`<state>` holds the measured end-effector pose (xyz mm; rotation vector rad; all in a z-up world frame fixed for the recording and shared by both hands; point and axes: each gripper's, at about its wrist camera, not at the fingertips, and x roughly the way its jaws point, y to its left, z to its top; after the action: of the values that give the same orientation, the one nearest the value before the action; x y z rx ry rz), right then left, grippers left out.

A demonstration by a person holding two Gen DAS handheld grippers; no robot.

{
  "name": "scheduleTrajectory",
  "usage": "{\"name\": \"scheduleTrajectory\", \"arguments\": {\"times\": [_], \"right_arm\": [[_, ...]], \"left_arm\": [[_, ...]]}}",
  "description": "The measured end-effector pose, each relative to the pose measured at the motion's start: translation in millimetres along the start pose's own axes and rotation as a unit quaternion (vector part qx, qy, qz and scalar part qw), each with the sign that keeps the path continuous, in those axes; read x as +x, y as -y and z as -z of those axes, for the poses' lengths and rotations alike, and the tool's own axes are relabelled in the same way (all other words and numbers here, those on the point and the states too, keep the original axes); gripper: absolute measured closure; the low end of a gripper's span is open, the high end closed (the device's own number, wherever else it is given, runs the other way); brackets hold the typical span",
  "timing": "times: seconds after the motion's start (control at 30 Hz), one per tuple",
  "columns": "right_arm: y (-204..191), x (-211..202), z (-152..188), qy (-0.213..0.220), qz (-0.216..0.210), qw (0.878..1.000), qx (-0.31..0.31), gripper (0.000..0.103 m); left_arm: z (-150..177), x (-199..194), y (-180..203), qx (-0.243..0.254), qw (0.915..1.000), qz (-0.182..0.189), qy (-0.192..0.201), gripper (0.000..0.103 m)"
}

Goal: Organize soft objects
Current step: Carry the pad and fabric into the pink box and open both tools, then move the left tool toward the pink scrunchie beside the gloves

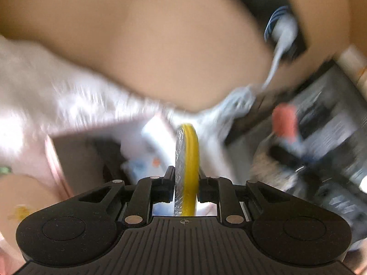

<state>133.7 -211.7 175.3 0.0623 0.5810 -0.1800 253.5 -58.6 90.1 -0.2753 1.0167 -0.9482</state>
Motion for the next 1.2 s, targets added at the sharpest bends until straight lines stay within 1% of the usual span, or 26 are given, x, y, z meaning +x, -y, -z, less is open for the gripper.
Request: {"name": "scheduleTrajectory", "arguments": {"times": [0.03, 0.07, 0.1, 0.13, 0.17, 0.2, 0.27, 0.33, 0.4, 0.47, 0.57, 0.63, 0.7, 0.8, 0.83, 0.9, 0.93, 1.0, 1.03, 1.1, 1.13, 1.2], "right_arm": [[3, 7, 5, -0.010, 0.002, 1.000, 0.004, 0.072], [2, 10, 12, -0.019, 0.005, 1.000, 0.006, 0.072], [5, 14, 17, -0.027, 0.007, 1.000, 0.008, 0.072], [8, 15, 21, -0.032, 0.007, 0.999, 0.010, 0.072], [9, 18, 24, -0.036, 0.005, 0.999, 0.012, 0.072], [10, 20, 26, -0.040, 0.003, 0.999, 0.013, 0.072], [11, 22, 31, -0.047, -0.005, 0.999, 0.015, 0.071], [9, 31, 30, -0.053, -0.024, 0.998, 0.019, 0.071], [1, 39, 30, -0.063, -0.047, 0.997, 0.022, 0.071], [-10, 51, 31, -0.078, -0.076, 0.994, 0.023, 0.071], [-28, 78, 34, -0.117, -0.115, 0.986, 0.027, 0.071], [-41, 99, 39, -0.148, -0.138, 0.979, 0.031, 0.071], [-55, 119, 48, -0.171, -0.150, 0.974, 0.019, 0.071], [-83, 152, 67, -0.207, -0.131, 0.969, -0.022, 0.071], [-89, 159, 72, -0.213, -0.128, 0.968, -0.034, 0.070], [-99, 166, 78, -0.206, -0.114, 0.970, -0.061, 0.069], [-103, 166, 79, -0.202, -0.111, 0.970, -0.073, 0.066], [-105, 166, 78, -0.203, -0.106, 0.970, -0.083, 0.065], [-106, 166, 78, -0.202, -0.104, 0.970, -0.088, 0.064], [-103, 165, 77, -0.202, -0.094, 0.971, -0.088, 0.056], [-100, 165, 75, -0.206, -0.090, 0.971, -0.084, 0.050], [-93, 163, 76, -0.221, -0.099, 0.967, -0.077, 0.048]], "left_arm": [[5, 10, 1, 0.015, 0.9994, -0.030, -0.007, 0.083], [9, 19, 3, 0.042, 0.9963, -0.075, -0.006, 0.083], [11, 23, 6, 0.063, 0.9923, -0.106, 0.001, 0.083], [12, 22, 7, 0.078, 0.9883, -0.130, 0.017, 0.083], [11, 18, 9, 0.081, 0.9872, -0.134, 0.031, 0.083], [11, 8, 6, 0.080, 0.9873, -0.129, 0.047, 0.083], [7, -16, 5, 0.072, 0.9864, -0.117, 0.090, 0.083], [4, -42, 2, 0.064, 0.9821, -0.113, 0.136, 0.082], [6, -61, -3, 0.053, 0.9786, -0.116, 0.162, 0.082], [10, -79, -10, 0.037, 0.9758, -0.120, 0.179, 0.083], [26, -101, -21, 0.022, 0.9740, -0.124, 0.188, 0.083], [39, -115, -29, 0.015, 0.9723, -0.132, 0.193, 0.083], [52, -129, -37, 0.010, 0.9698, -0.146, 0.195, 0.083], [76, -153, -50, 0.001, 0.9654, -0.173, 0.195, 0.083], [84, -159, -55, -0.002, 0.9638, -0.182, 0.195, 0.083], [99, -174, -65, -0.012, 0.9602, -0.200, 0.195, 0.083], [105, -181, -70, -0.018, 0.9583, -0.208, 0.196, 0.083], [118, -194, -82, -0.032, 0.9541, -0.223, 0.198, 0.083], [123, -198, -89, -0.040, 0.9512, -0.232, 0.200, 0.083], [132, -206, -100, -0.055, 0.9442, -0.253, 0.204, 0.083], [136, -209, -105, -0.059, 0.9413, -0.262, 0.205, 0.083], [142, -213, -112, -0.065, 0.9377, -0.271, 0.208, 0.083]]}}
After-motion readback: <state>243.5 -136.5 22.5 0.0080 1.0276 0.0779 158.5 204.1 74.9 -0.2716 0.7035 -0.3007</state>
